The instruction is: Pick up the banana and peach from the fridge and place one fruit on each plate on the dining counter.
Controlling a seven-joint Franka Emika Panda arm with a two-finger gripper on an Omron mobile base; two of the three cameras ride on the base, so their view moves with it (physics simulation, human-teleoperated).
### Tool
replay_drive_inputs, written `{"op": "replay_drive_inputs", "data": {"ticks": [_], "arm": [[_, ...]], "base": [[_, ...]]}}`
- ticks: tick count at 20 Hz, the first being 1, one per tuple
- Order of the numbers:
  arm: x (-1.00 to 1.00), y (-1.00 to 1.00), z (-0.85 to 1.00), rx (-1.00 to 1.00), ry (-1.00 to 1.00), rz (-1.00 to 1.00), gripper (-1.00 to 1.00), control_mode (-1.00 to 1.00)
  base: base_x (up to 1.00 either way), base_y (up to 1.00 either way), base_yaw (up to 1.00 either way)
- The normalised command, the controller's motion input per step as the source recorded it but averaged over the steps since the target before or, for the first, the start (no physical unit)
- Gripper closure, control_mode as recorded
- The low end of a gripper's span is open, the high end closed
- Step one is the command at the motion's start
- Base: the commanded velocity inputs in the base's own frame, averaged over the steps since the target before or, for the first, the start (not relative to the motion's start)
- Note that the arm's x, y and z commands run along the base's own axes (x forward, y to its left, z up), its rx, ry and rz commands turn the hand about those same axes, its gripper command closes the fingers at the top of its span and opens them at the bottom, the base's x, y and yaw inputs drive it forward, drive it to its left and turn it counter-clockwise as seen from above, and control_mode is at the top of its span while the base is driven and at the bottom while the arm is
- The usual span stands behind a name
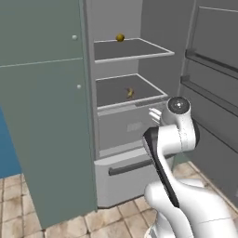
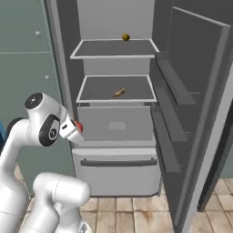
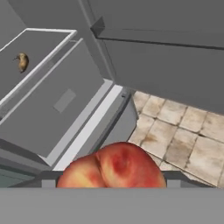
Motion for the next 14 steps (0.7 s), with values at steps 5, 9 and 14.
{"op": "replay_drive_inputs", "data": {"ticks": [5, 9, 14], "arm": [[0.0, 0.0, 0.0, 0.0, 0.0, 0.0, 1.0, 1.0], [0.0, 0.0, 0.0, 0.0, 0.0, 0.0, 1.0, 1.0], [0.0, 0.0, 0.0, 0.0, 0.0, 0.0, 1.0, 1.0]], "base": [[-0.91, 0.01, -0.21], [-0.87, 0.01, -0.21], [-0.83, 0.0, -0.25]]}}
